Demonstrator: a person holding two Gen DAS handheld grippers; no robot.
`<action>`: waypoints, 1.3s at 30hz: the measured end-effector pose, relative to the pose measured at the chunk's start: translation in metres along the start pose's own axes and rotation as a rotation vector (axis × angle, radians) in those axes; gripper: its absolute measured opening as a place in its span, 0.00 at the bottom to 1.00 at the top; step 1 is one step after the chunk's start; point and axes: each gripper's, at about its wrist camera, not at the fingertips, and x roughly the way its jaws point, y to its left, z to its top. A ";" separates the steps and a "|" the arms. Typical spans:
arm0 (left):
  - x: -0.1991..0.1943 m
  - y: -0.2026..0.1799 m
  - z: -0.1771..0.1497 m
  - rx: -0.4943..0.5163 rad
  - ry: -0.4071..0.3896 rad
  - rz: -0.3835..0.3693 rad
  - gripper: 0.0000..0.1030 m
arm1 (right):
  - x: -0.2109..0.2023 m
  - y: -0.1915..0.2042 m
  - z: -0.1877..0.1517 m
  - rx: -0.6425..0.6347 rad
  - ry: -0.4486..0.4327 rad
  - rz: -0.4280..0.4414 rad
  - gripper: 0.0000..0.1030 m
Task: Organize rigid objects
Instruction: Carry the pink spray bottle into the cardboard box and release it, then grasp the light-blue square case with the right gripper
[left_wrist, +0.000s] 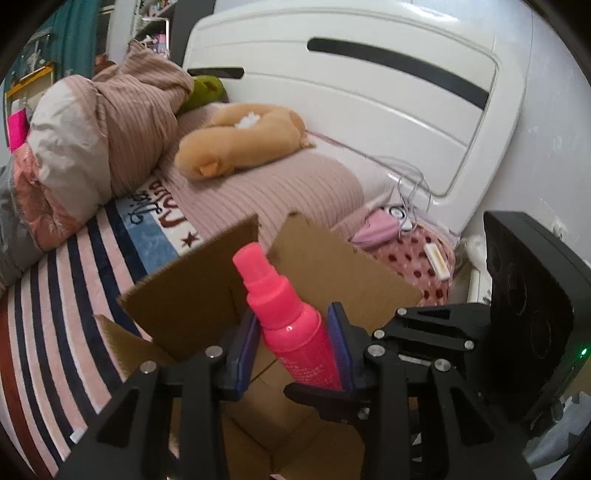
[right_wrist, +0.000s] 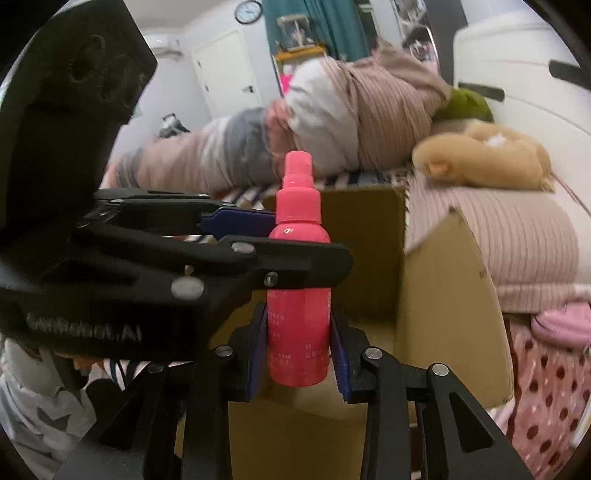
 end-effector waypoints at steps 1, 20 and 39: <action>0.002 0.000 -0.001 0.000 0.004 0.005 0.33 | -0.002 0.000 -0.002 0.002 0.005 -0.009 0.27; -0.133 0.062 -0.052 -0.184 -0.248 0.235 0.85 | -0.027 0.055 0.007 -0.056 -0.093 0.025 0.42; -0.148 0.216 -0.220 -0.490 -0.239 0.421 0.90 | 0.139 0.198 -0.012 -0.239 0.248 0.209 0.43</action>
